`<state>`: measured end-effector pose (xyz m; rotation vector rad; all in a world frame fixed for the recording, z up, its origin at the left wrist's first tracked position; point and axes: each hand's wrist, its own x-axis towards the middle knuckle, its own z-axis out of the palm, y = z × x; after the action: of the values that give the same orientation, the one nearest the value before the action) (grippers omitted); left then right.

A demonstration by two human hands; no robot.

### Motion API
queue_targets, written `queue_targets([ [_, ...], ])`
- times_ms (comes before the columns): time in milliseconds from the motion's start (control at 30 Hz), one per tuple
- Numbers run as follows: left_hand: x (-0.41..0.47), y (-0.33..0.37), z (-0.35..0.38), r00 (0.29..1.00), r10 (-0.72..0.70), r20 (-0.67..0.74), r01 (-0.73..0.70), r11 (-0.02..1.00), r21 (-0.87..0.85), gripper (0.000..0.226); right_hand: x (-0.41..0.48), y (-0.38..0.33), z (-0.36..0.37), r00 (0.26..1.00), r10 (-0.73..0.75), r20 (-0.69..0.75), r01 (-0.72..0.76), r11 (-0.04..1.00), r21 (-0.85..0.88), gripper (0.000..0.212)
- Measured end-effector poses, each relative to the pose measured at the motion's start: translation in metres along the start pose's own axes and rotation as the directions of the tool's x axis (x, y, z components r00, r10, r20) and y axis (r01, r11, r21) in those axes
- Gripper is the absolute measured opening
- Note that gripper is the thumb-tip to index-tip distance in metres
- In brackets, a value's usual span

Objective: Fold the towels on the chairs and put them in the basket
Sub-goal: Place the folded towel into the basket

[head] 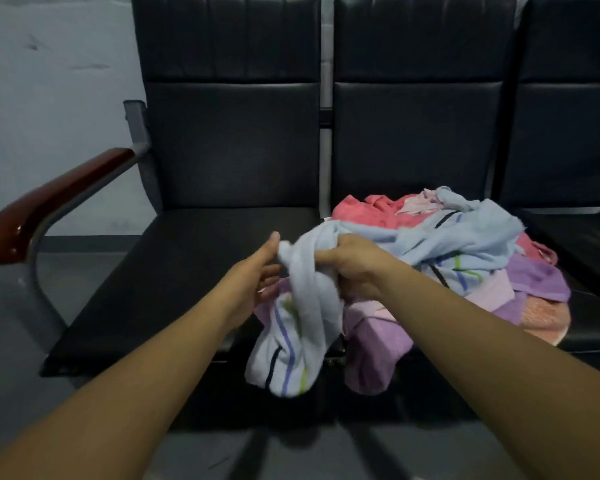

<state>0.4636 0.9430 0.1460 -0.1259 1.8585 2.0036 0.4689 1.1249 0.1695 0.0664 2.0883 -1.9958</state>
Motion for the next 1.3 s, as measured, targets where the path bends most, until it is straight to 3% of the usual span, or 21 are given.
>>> queue_targets([
  [100, -0.007, 0.003, 0.005, 0.994, -0.004, 0.106, 0.004, 1.0, 0.003, 0.058, 0.0, 0.001, 0.02, 0.984, 0.135, 0.118, -0.131, 0.991, -0.043, 0.041],
  [167, -0.005, 0.005, 0.007, 0.997, 0.08, 0.013, -0.08, 0.992, 0.098, 0.033, 0.005, 0.005, 0.021, 0.97, 0.219, 0.107, -0.212, 0.974, -0.074, 0.064],
  [200, -0.004, 0.005, 0.006, 0.993, 0.113, -0.046, -0.107, 0.986, 0.128, 0.024, 0.008, 0.008, 0.018, 0.964, 0.247, 0.097, -0.241, 0.968, -0.065, 0.066],
  [300, 0.0, 0.004, -0.003, 0.984, 0.133, -0.119, -0.119, 0.986, 0.114, 0.019, 0.01, 0.01, 0.0, 0.941, 0.322, 0.106, -0.336, 0.926, 0.171, 0.019],
  [433, -0.001, 0.004, -0.006, 0.994, 0.111, -0.011, -0.111, 0.994, -0.015, 0.012, 0.008, 0.014, -0.013, 0.924, 0.358, 0.131, -0.381, 0.871, 0.31, 0.014],
  [500, -0.004, 0.007, -0.003, 0.998, 0.066, -0.016, -0.068, 0.992, -0.106, 0.015, 0.008, 0.011, -0.008, 0.939, 0.334, 0.078, -0.341, 0.884, 0.32, 0.018],
  [567, -0.004, 0.008, -0.006, 0.999, 0.006, -0.044, -0.014, 0.984, -0.178, 0.021, 0.01, 0.007, -0.003, 0.974, 0.226, 0.001, -0.205, 0.882, 0.423, 0.032],
  [667, -0.002, 0.007, -0.014, 0.974, -0.051, -0.219, 0.018, 0.988, -0.154, 0.028, 0.012, -0.002, -0.002, 0.996, 0.041, -0.074, 0.015, 0.775, 0.632, 0.044],
  [767, -0.001, 0.006, -0.023, 0.915, -0.077, -0.395, 0.036, 0.993, -0.109, 0.021, 0.007, -0.007, 0.001, 0.996, -0.049, -0.075, 0.085, 0.769, 0.634, 0.017],
  [833, -0.006, 0.01, -0.026, 0.954, -0.203, -0.218, 0.161, 0.967, -0.199, 0.05, 0.004, -0.005, 0.006, 0.998, -0.041, -0.051, 0.063, 0.83, 0.554, 0.015],
  [900, -0.013, 0.012, -0.027, 0.948, -0.314, 0.053, 0.319, 0.937, -0.141, 0.074, 0.002, -0.003, 0.011, 0.999, -0.014, -0.034, 0.029, 0.874, 0.485, 0.023],
  [967, -0.015, 0.009, -0.026, 0.929, -0.334, 0.161, 0.334, 0.942, 0.03, 0.056, 0.002, -0.004, 0.012, 1.0, 0.001, -0.031, 0.014, 0.883, 0.469, 0.023],
  [1067, -0.013, 0.002, -0.029, 0.948, -0.303, 0.095, 0.285, 0.944, 0.165, 0.04, 0.003, -0.006, 0.008, 0.999, 0.007, -0.049, 0.018, 0.868, 0.497, 0.02],
  [1200, -0.007, -0.002, -0.043, 0.96, -0.278, -0.038, 0.279, 0.96, 0.005, 0.017, 0.008, -0.003, 0.001, 0.992, -0.008, -0.126, 0.064, 0.89, 0.451, 0.014],
  [1300, -0.01, 0.003, -0.054, 0.958, -0.283, -0.055, 0.28, 0.958, -0.061, 0.022, 0.014, 0.002, -0.008, 0.976, 0.024, -0.216, 0.077, 0.891, 0.447, 0.033],
])
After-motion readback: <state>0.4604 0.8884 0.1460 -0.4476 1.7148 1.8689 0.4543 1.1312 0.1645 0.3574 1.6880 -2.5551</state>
